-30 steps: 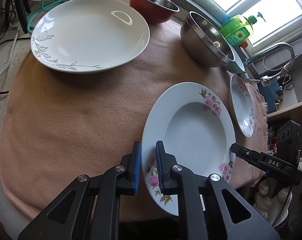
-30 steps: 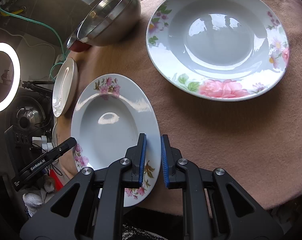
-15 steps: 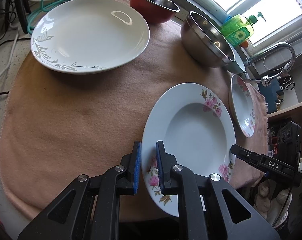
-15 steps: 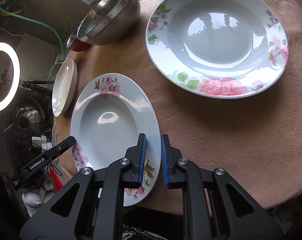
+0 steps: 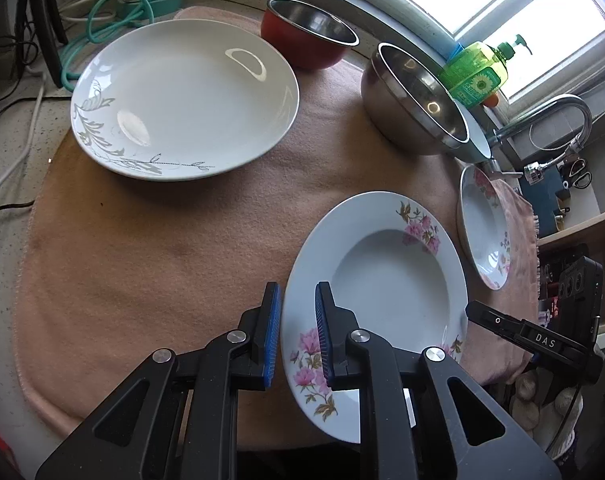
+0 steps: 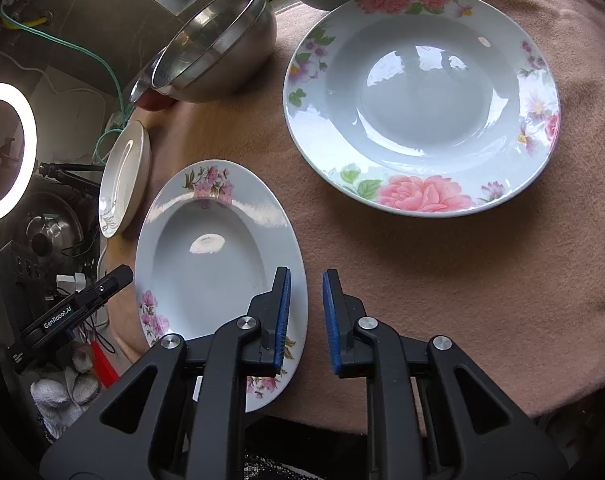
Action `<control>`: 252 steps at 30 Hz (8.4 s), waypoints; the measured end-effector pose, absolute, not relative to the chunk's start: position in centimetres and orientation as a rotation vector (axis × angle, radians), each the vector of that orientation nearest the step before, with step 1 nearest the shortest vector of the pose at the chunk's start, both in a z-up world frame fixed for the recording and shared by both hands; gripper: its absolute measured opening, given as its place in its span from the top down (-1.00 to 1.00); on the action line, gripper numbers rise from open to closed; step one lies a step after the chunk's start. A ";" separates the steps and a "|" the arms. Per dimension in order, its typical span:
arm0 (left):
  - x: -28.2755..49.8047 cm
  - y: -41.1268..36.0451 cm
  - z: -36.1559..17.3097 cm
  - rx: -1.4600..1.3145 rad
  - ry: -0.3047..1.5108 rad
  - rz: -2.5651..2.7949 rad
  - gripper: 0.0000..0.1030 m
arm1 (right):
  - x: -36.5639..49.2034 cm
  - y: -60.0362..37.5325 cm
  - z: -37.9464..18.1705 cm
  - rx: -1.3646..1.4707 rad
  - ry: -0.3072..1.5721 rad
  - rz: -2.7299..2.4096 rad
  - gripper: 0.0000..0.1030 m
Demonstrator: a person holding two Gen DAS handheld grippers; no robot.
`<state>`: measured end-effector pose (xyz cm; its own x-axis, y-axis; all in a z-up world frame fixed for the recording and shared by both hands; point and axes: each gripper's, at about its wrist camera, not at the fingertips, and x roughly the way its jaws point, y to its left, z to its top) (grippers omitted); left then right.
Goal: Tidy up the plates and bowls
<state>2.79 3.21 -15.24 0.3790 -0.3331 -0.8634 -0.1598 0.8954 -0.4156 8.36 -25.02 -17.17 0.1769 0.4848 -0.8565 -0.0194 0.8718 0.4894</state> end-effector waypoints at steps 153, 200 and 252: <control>4.8 0.8 -15.3 -0.427 1.219 -0.208 0.78 | 8.1 -22.6 -15.7 0.269 1.379 0.506 0.75; 4.3 1.2 -15.5 -0.400 1.232 -0.185 0.78 | 7.2 -18.0 -15.1 -0.037 1.398 0.489 0.41; 6.7 15.8 -12.1 -0.517 1.012 0.051 0.60 | 15.8 -10.7 -8.1 0.149 1.155 0.567 -0.06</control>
<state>6.73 15.82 -12.05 0.5396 -0.1940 -0.8193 -0.2753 0.8790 -0.3894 15.83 -10.71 -8.06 0.2817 0.4961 -0.8213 -0.3470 0.8507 0.3949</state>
